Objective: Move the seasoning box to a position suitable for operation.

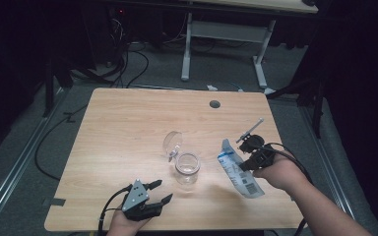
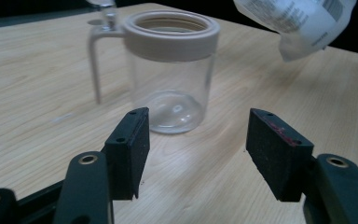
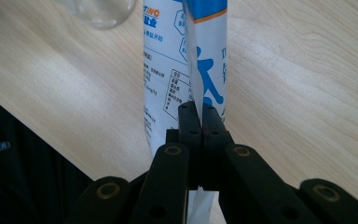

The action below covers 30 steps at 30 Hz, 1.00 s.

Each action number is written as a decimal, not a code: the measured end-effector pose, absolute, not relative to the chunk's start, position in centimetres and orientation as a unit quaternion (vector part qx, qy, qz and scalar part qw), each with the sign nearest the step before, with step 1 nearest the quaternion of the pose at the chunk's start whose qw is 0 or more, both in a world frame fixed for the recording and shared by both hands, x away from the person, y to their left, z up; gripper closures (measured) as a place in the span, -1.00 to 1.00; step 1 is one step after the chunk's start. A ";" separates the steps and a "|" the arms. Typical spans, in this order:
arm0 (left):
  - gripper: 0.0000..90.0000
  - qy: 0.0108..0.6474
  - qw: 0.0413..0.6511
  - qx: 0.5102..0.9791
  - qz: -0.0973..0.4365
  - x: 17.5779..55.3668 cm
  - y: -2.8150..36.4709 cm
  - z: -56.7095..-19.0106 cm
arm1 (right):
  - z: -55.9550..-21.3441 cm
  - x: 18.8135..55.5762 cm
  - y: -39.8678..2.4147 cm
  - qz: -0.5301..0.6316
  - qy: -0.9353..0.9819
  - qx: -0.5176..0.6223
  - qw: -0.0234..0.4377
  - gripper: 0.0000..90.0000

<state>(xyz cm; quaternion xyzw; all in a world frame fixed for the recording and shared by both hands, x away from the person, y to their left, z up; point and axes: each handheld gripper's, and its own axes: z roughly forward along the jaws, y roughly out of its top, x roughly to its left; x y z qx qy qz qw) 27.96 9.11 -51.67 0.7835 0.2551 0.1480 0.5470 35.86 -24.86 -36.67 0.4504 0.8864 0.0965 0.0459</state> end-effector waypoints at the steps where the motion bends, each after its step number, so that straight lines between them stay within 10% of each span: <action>1: -0.12 0.248 0.543 0.788 0.150 27.9 8.6 -51.6 | -36.6 35.8 -24.7 0.099 0.885 0.452 0.047 1.00; 30: -0.23 0.192 0.557 0.800 0.110 28.3 0.2 -52.4 | -35.2 35.4 -20.0 0.107 0.901 0.418 0.052 1.00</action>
